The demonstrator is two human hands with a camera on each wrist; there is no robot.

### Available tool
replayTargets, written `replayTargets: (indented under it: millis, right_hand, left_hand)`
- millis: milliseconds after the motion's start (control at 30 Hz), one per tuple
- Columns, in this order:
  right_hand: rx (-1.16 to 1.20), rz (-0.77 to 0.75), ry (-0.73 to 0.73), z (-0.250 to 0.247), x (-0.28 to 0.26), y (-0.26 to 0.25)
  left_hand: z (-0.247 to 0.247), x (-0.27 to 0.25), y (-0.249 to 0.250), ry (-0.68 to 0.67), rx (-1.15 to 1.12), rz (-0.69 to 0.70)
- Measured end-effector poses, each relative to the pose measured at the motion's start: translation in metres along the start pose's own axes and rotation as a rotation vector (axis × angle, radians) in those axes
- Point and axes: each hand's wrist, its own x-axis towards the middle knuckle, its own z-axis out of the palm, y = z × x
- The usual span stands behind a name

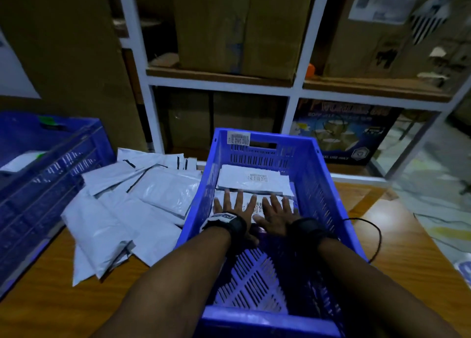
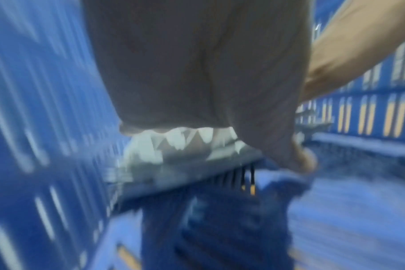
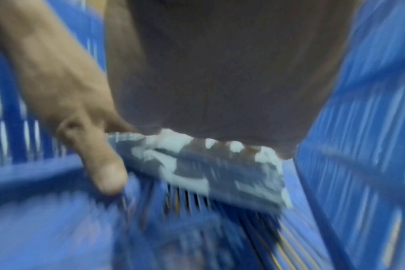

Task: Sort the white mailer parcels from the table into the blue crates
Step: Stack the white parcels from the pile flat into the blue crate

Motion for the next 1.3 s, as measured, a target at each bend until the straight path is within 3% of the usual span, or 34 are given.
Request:
replayTargets:
  millis: [133, 333, 567, 733, 900, 1100, 1300]
  right_hand:
    - [-0.036, -0.051, 0.206, -0.049, -0.024, -0.003]
    - [-0.082, -0.163, 0.529, -0.143, -0.079, -0.021]
    - [-0.190, -0.324, 0.772, -0.168, -0.102, -0.050]
    - [-0.215, -0.399, 0.837, -0.176, -0.106, -0.091]
    - [-0.392, -0.469, 0.926, -0.201, -0.111, -0.142]
    - [-0.437, -0.421, 0.944, -0.219, -0.100, -0.238]
    - [-0.396, -0.416, 0.772, -0.195, -0.065, -0.314]
  left_hand:
    - [-0.041, -0.021, 0.022, 0.170, 0.041, -0.071]
    - [-0.125, -0.059, 0.034, 0.325, 0.159, -0.050]
    - [-0.176, -0.125, -0.014, 0.613, 0.242, -0.041]
    - [-0.193, -0.158, -0.076, 0.727, 0.259, -0.056]
    - [-0.190, -0.171, -0.154, 0.800, 0.341, -0.030]
    - [-0.171, -0.174, -0.246, 0.746, 0.284, -0.037]
    - [-0.128, -0.160, -0.308, 0.647, 0.326, -0.023]
